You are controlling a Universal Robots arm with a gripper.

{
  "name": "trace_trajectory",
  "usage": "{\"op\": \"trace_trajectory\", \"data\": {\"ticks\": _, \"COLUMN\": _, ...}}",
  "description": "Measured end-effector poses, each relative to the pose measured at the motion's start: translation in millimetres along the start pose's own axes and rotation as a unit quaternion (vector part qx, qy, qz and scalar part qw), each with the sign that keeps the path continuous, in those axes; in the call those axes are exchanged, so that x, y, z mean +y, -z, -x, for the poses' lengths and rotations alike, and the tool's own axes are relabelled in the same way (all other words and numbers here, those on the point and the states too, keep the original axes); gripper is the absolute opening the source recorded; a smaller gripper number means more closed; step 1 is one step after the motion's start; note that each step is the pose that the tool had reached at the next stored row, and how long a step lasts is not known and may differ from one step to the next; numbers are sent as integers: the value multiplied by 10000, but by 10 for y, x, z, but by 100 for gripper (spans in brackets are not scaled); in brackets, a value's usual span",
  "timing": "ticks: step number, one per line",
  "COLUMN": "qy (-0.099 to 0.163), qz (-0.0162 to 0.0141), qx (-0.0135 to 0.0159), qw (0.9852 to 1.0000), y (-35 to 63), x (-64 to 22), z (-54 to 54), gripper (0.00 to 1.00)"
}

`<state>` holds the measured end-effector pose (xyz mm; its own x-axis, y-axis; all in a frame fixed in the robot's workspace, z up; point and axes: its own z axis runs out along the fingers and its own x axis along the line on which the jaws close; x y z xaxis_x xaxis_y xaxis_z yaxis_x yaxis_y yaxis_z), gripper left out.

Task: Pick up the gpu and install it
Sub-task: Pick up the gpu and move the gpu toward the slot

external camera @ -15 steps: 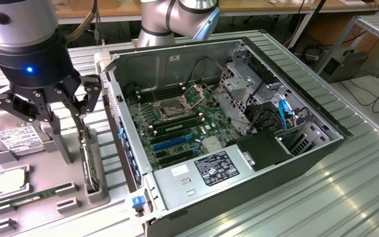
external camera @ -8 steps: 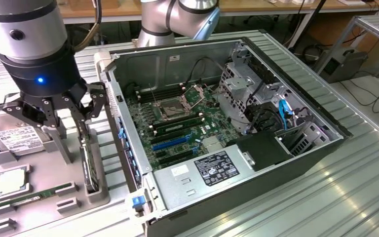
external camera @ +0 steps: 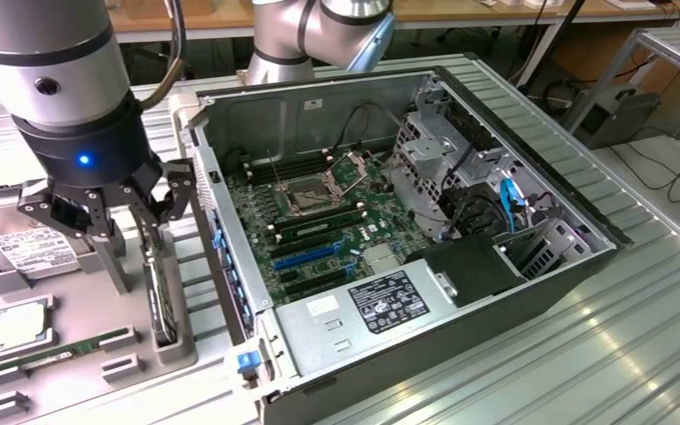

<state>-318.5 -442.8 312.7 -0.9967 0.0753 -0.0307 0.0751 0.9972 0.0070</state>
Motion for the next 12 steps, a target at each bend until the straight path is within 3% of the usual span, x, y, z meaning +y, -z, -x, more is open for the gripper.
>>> {"op": "trace_trajectory", "data": {"ticks": 12, "qy": 0, "qz": 0, "qx": 0, "qw": 10000, "y": -222, "x": -18, "z": -5, "gripper": 42}}
